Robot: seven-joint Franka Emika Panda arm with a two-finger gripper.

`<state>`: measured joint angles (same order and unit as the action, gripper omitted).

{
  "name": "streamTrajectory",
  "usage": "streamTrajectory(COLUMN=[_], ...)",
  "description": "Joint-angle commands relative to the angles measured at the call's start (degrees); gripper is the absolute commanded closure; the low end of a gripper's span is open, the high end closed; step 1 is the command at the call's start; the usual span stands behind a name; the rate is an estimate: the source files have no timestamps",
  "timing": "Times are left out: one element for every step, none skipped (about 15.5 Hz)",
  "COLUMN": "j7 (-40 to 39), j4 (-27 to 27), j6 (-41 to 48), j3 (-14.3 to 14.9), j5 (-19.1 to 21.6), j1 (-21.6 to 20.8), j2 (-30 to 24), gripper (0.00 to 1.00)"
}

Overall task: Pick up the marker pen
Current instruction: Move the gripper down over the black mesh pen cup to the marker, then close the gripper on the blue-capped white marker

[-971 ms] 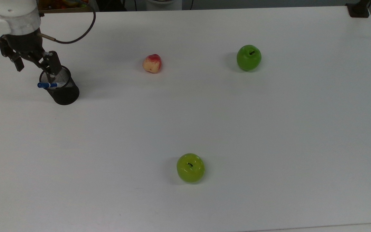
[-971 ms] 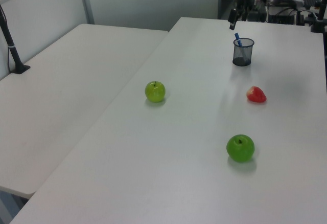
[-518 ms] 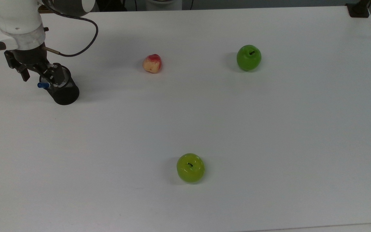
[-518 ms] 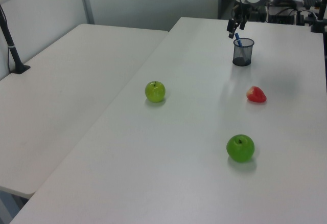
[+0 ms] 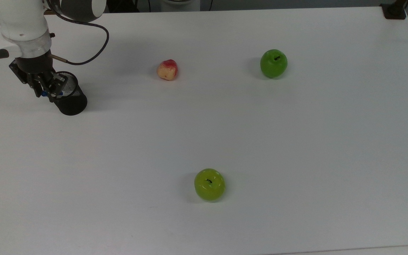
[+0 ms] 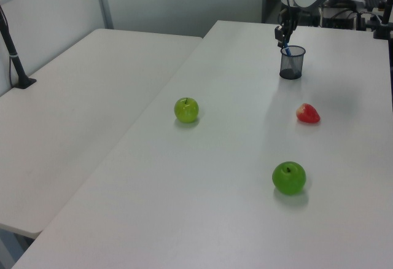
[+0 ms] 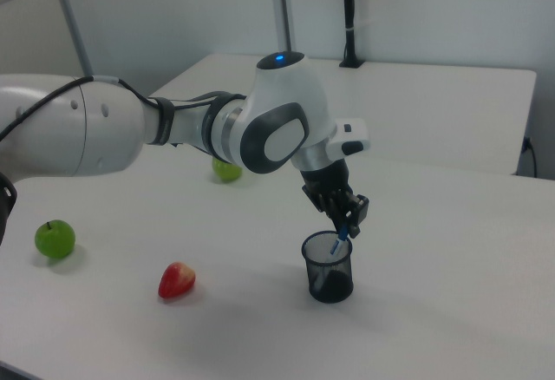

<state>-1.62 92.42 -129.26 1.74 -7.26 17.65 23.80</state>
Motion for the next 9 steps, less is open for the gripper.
streamTrajectory(j7=[-0.66,-0.66,-0.66,-0.66,-0.66,-0.66,-0.66,-0.66,-0.66], j4=[1.18,1.18,1.18,1.18,1.18,1.18,1.18,1.18,1.10], j6=[-1.61,-1.61,-1.61,-1.52,-1.52,-1.52,-1.52,-1.52,-1.52], j3=[-0.07,-0.07,-0.07,-0.07,-0.07,-0.07,-0.07,-0.07,-0.07], j5=[-0.74,-0.65,-0.65,-0.65,-0.65,-0.65,-0.65,-0.65,-0.65], j1=[-0.07,-0.07,-0.07,-0.07,-0.07,0.01,-0.07,0.01,0.01], j2=[-0.42,-0.42,-0.42,-0.42,-0.42,-0.42,-0.42,-0.51,-0.51], gripper=[0.75,0.78,0.80,0.82,0.85,0.86,0.87,0.88,0.91])
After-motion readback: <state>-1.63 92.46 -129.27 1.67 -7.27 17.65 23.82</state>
